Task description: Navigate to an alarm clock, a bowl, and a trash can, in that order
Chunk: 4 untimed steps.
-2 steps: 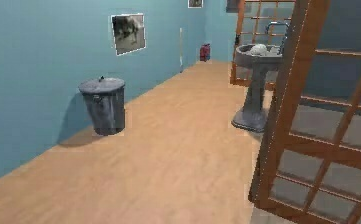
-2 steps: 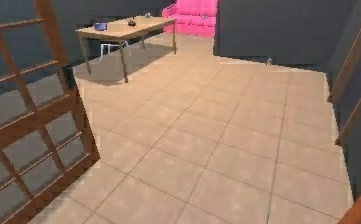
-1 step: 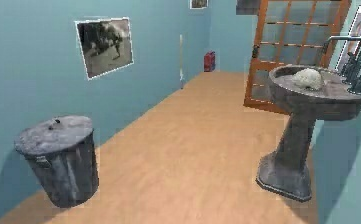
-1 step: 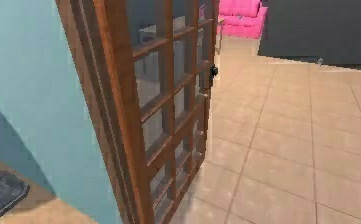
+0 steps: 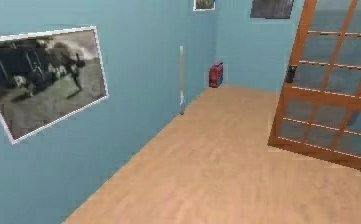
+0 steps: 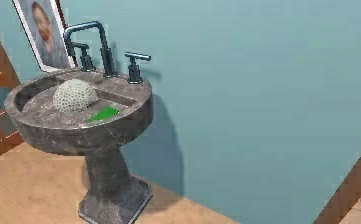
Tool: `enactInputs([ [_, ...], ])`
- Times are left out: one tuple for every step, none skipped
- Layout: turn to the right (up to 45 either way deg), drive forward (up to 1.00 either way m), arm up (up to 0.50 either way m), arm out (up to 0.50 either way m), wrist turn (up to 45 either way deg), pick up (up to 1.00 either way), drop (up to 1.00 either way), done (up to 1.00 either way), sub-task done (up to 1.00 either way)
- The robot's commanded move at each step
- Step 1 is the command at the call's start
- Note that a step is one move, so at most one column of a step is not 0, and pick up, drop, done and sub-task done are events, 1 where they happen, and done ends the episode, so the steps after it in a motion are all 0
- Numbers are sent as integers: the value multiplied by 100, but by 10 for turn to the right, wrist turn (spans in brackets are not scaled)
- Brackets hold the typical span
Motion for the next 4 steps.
enactInputs([
  [30, 0, 0, 0, 0, 0, 0, 0, 0],
  [0, 30, 0, 0, 0, 0, 0, 0, 0],
  [90, 0, 0, 0, 0, 0, 0, 0, 0],
  [0, 100, 0, 0, 0, 0, 0, 0, 0],
])
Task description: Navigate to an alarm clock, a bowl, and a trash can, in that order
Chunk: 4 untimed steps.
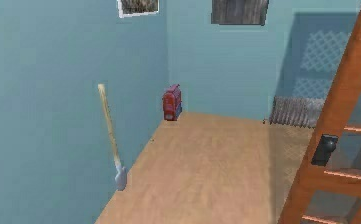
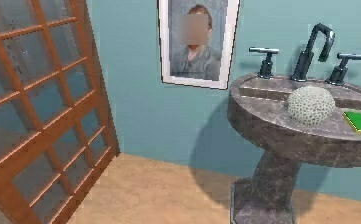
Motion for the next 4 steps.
enactInputs([
  [60, 0, 0, 0, 0, 0, 0, 0, 0],
  [0, 40, 0, 0, 0, 0, 0, 0, 0],
  [120, 0, 0, 0, 0, 0, 0, 0, 0],
  [0, 75, 0, 0, 0, 0, 0, 0, 0],
])
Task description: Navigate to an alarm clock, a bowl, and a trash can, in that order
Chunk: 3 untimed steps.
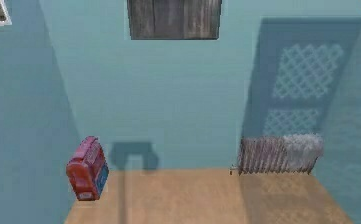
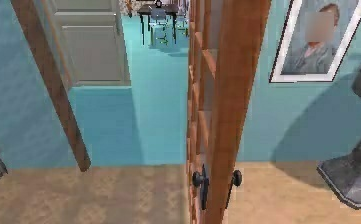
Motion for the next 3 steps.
enactInputs([
  [450, 0, 0, 0, 0, 0, 0, 0, 0],
  [0, 5, 0, 0, 0, 0, 0, 0, 0],
  [0, 30, 0, 0, 0, 0, 0, 0, 0],
])
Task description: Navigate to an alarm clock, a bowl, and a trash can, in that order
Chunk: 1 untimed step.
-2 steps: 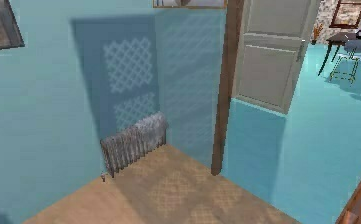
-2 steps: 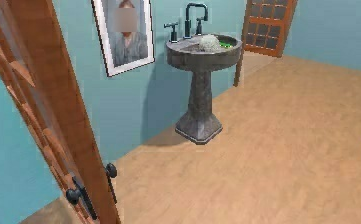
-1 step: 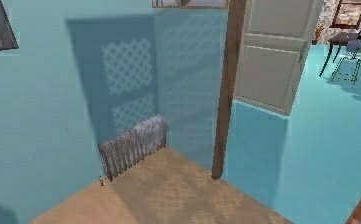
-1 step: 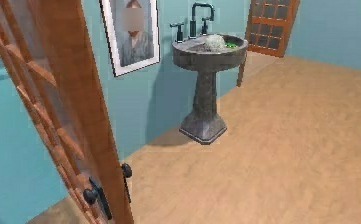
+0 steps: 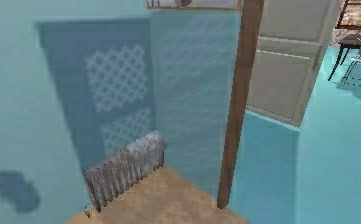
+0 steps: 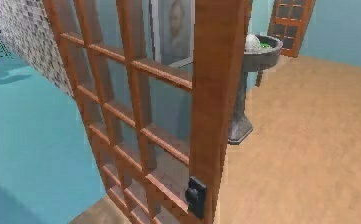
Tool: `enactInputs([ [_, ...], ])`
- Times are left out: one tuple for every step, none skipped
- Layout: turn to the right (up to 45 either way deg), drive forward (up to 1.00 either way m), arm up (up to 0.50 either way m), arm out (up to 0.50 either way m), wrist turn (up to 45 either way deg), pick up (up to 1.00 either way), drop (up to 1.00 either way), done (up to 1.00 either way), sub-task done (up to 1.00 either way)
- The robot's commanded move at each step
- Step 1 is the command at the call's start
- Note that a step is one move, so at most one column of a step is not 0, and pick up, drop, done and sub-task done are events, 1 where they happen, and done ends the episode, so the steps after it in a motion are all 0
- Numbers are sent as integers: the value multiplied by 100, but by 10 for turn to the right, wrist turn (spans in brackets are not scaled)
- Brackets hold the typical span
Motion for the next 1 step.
enactInputs([
  [390, 0, 0, 0, 0, 0, 0, 0, 0],
])
